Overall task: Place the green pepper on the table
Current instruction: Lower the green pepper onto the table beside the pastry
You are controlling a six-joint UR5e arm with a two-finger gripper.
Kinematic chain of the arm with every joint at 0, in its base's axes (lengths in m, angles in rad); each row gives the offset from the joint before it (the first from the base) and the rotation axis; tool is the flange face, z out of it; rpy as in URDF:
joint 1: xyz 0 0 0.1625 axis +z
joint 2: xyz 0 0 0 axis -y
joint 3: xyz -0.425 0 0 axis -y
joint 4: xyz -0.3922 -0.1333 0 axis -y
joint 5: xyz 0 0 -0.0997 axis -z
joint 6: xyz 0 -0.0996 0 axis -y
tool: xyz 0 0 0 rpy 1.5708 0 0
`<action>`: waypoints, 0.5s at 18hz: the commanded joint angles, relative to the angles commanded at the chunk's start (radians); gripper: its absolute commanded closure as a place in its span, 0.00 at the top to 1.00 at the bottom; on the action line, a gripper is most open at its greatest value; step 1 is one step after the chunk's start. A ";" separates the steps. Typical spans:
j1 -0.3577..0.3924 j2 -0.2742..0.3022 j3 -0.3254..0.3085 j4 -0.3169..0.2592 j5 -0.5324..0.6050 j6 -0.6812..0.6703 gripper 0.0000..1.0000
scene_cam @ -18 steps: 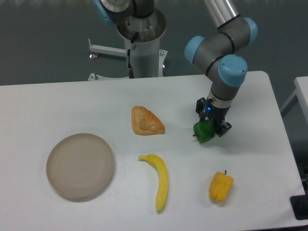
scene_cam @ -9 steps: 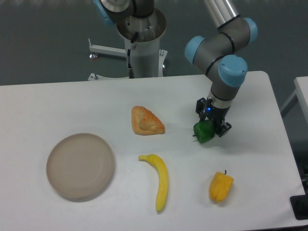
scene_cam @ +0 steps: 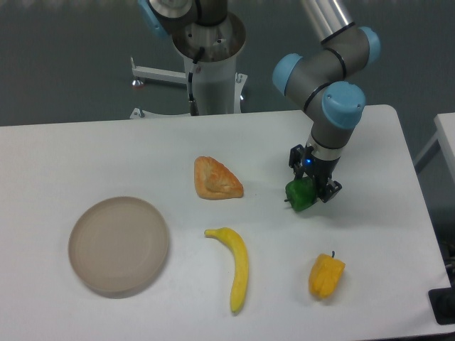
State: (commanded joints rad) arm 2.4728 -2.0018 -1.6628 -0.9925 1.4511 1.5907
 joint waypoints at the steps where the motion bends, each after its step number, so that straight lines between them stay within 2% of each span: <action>1: 0.000 0.002 0.000 0.000 0.000 0.000 0.57; 4: 0.000 0.000 0.000 0.000 0.000 0.000 0.58; 9: 0.000 0.000 0.000 0.002 0.000 0.002 0.70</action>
State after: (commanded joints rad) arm 2.4728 -2.0018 -1.6628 -0.9910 1.4511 1.5923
